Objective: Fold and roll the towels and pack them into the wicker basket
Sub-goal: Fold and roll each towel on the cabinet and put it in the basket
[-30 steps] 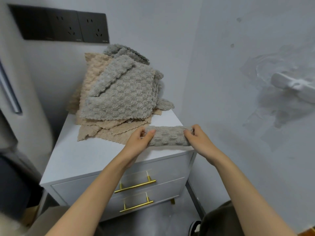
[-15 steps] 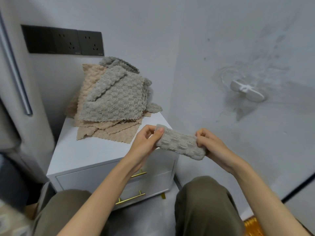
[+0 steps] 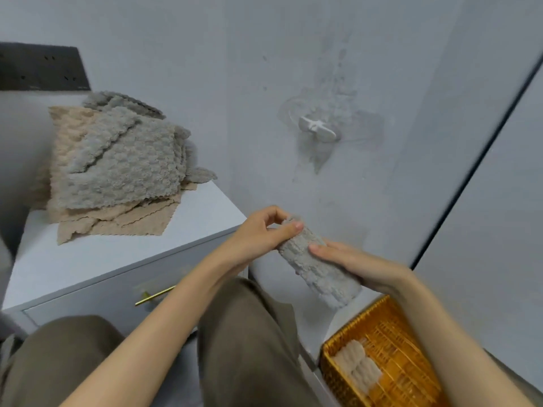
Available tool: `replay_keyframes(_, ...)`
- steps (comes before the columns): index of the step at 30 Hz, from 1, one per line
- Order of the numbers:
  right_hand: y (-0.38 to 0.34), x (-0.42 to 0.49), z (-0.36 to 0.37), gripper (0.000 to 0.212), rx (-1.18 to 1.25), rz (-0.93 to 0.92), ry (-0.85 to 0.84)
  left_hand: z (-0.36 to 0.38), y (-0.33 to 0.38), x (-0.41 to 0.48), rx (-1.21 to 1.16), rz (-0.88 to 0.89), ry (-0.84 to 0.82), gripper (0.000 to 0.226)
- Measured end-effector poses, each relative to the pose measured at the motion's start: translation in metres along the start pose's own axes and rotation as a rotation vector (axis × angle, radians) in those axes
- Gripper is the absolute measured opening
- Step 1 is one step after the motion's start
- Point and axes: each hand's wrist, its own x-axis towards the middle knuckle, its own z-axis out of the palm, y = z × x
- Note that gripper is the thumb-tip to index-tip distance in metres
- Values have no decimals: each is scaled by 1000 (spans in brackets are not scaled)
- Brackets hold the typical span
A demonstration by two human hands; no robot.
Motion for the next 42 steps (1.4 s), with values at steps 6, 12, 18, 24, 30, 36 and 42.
replay_keyframes(6,45,-52,-9,41,168,51,169,60,-16,14,132,-61,-86,27)
replay_keyframes(12,109,-90,-22,33,294,111,294,137,-41,28,185,-87,-203,20)
replay_keyframes(18,209,-108,-33,29,402,250,510,197,-95,34,384,-152,-235,41)
replay_keyframes(24,309,-91,-36,32,696,474,760,217,-171,23,634,-190,-393,35)
replay_keyframes(30,371,-57,-34,29,1109,538,889,218,-244,4,861,-138,-641,33)
replay_keyframes(36,419,-10,-46,29,1367,531,1039,218,-289,12,1033,-72,-741,43)
replay_keyframes(42,461,36,-65,37,1388,554,1131,227,-308,33,1008,-6,-752,44)
